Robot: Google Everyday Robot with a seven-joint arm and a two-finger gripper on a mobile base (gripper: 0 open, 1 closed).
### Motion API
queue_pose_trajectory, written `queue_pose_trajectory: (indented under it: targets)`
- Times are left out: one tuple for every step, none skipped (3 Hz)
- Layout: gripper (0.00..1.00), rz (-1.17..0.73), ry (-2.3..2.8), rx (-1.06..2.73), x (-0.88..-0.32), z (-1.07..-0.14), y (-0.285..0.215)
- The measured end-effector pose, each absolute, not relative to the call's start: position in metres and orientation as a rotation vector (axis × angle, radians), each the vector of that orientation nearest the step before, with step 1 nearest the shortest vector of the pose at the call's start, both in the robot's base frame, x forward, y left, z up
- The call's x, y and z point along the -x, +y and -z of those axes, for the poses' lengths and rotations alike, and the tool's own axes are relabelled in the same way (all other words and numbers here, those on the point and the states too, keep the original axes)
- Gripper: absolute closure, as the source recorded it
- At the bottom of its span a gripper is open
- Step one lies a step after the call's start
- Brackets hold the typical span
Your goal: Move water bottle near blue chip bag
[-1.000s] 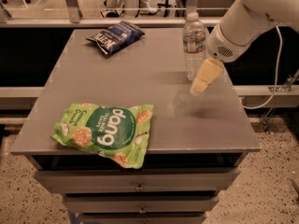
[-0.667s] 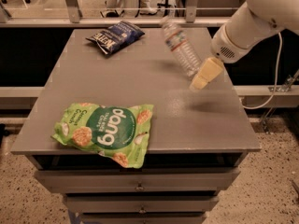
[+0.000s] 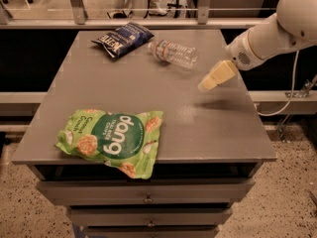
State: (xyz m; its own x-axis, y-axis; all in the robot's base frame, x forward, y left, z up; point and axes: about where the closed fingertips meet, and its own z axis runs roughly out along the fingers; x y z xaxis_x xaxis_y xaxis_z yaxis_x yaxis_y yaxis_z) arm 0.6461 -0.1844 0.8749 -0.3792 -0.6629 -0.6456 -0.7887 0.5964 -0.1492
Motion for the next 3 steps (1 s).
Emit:
queue_pose_trajectory:
  targets:
    - [0.0, -0.333, 2.069, 1.114, -0.663, -0.878, -0.172]
    - [0.0, -0.399, 1.982, 1.116, -0.677, -0.892, -0.148]
    - [0.0, -0.395, 1.959, 1.146, -0.679, -0.893, -0.133]
